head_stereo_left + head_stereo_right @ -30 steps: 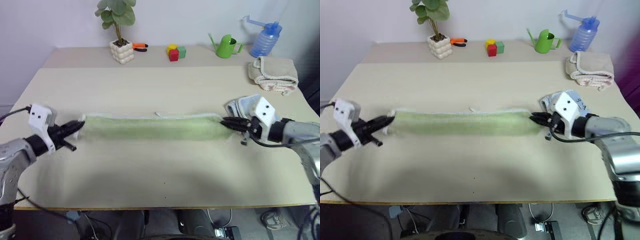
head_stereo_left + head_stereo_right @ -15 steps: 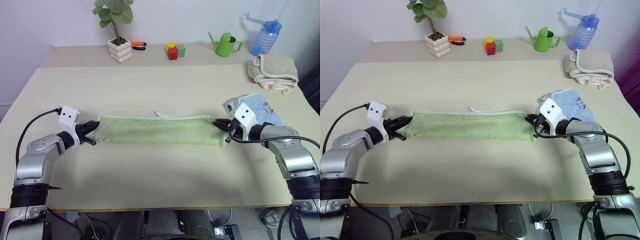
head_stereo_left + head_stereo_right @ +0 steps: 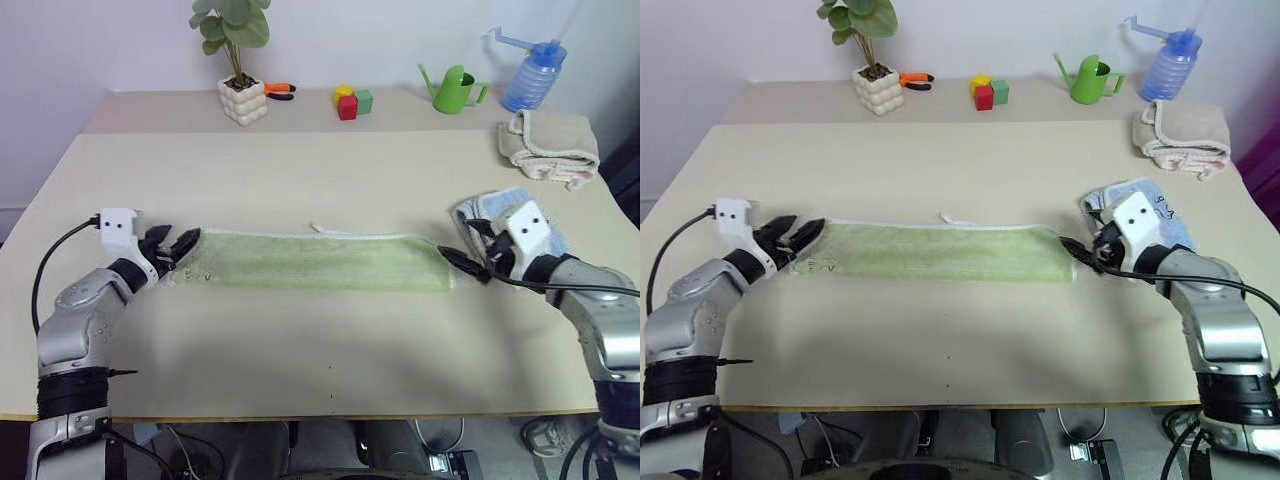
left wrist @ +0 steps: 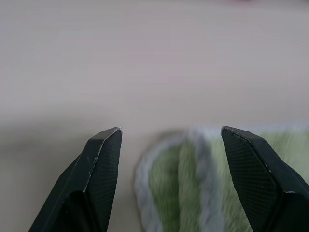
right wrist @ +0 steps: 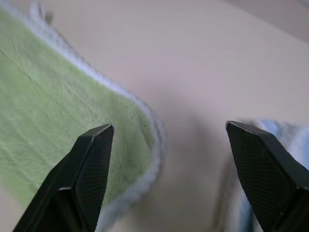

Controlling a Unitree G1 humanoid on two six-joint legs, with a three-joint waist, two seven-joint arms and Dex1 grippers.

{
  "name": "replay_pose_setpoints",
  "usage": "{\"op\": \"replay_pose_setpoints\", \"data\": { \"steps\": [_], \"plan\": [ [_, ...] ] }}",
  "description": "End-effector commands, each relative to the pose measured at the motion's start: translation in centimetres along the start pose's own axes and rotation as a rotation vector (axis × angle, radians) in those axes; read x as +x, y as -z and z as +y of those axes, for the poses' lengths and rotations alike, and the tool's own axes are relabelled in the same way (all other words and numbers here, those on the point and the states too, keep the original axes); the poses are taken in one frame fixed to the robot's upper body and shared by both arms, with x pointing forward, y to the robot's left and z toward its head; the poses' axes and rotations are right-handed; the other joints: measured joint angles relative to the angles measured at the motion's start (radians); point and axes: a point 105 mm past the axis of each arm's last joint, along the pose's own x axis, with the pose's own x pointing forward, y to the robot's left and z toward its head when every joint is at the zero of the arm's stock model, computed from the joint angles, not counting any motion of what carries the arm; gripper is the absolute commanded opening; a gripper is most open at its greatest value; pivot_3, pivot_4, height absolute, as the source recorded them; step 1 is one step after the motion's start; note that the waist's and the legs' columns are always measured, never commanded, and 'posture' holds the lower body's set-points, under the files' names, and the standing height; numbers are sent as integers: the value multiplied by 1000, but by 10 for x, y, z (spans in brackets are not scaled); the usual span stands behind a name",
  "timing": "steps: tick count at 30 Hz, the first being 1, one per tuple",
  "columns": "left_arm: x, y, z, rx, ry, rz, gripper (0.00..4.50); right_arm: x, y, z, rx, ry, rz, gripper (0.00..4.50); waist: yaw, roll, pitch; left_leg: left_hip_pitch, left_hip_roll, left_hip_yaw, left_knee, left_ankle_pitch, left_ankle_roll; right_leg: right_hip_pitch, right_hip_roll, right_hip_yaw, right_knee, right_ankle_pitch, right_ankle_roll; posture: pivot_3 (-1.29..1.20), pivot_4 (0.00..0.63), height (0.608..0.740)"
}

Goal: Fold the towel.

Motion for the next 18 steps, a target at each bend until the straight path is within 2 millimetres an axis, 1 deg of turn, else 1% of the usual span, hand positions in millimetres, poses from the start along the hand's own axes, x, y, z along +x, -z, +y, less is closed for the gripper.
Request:
{"op": "replay_pose_setpoints", "data": {
  "steps": [1,2,3,5,7,9,10,12,13,16,18],
  "plan": [
    [-10,-23,6,-36,-51,-108,3460,-18,-19,17,150,-81,-106,3862,0,0,0,0,0,0,0,0,0,0,0,0,0,0,0,0,150,727],
    [-10,-27,7,-31,-66,-127,3460,-23,-17,27,214,-127,-113,3862,2,0,0,0,0,0,0,0,0,0,0,0,0,0,0,0,150,727],
    [-10,-31,5,-32,-64,-140,3460,-27,-14,39,272,-171,-110,4405,2,0,0,0,0,-1,0,0,0,1,0,0,0,0,0,0,150,727],
    [-9,-36,-9,-8,-9,-153,3460,-34,-4,60,333,-236,-71,4456,4,-1,-1,0,0,-1,0,0,0,1,1,0,0,0,0,0,150,727],
    [-6,-35,-34,67,92,-132,3460,-36,15,71,380,-218,-11,4456,7,-2,-2,0,0,-1,0,0,0,1,0,0,-1,0,0,0,150,727],
    [-5,-27,-63,149,219,-86,3460,-36,32,80,417,-188,42,4456,6,-2,-2,0,0,0,1,0,0,2,0,0,-1,0,0,0,150,727],
    [-6,-20,-82,200,302,-58,3460,-37,38,88,430,-193,61,4456,4,-2,-2,1,-1,0,1,0,0,2,0,0,-1,0,0,0,150,727],
    [-11,-6,-126,276,504,-22,3460,-36,43,101,500,-155,66,4456,2,-1,-2,2,0,0,0,0,0,3,0,0,-1,0,0,0,150,727],
    [-15,-2,-143,291,574,-17,3460,-35,45,103,526,-128,69,4456,1,-1,-2,2,0,0,0,0,0,3,1,0,-1,0,0,0,150,727],
    [-20,4,-170,312,689,-19,3460,-31,52,102,586,-44,96,4456,-3,-1,-2,2,0,1,0,0,0,3,1,1,0,0,0,0,150,727],
    [-22,6,-180,327,734,-18,3460,-28,57,98,617,10,113,4456,-3,0,-3,3,1,1,0,0,0,3,2,1,0,0,0,0,150,727]
  ]
}}
